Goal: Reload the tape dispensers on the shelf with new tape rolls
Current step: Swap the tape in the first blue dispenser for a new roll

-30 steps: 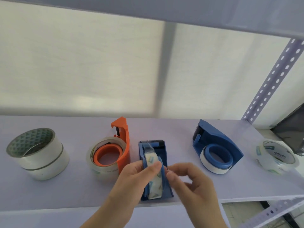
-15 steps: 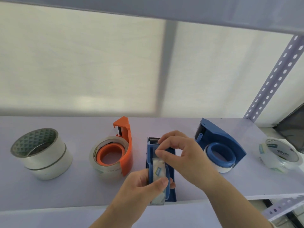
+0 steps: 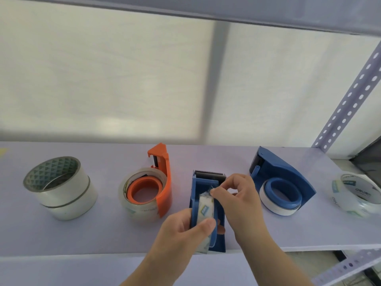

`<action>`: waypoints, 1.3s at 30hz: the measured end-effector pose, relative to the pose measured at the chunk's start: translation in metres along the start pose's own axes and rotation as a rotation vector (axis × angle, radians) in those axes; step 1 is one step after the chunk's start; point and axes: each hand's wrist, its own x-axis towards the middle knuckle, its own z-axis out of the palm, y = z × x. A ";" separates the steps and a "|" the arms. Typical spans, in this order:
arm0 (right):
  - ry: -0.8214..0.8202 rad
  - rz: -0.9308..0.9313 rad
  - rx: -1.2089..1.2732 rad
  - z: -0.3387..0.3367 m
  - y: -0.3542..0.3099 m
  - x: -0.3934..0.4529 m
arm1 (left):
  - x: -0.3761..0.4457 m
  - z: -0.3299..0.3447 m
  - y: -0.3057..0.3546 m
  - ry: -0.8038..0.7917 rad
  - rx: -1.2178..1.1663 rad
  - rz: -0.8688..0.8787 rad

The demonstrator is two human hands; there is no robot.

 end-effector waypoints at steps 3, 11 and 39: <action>0.024 0.052 0.054 0.002 0.005 0.000 | -0.001 0.002 0.000 0.023 0.008 0.003; -0.002 0.205 0.230 -0.002 0.013 0.006 | -0.004 0.001 0.000 0.023 0.007 0.000; -0.072 0.212 0.254 -0.024 -0.011 0.036 | -0.009 -0.014 0.011 -0.316 0.185 -0.046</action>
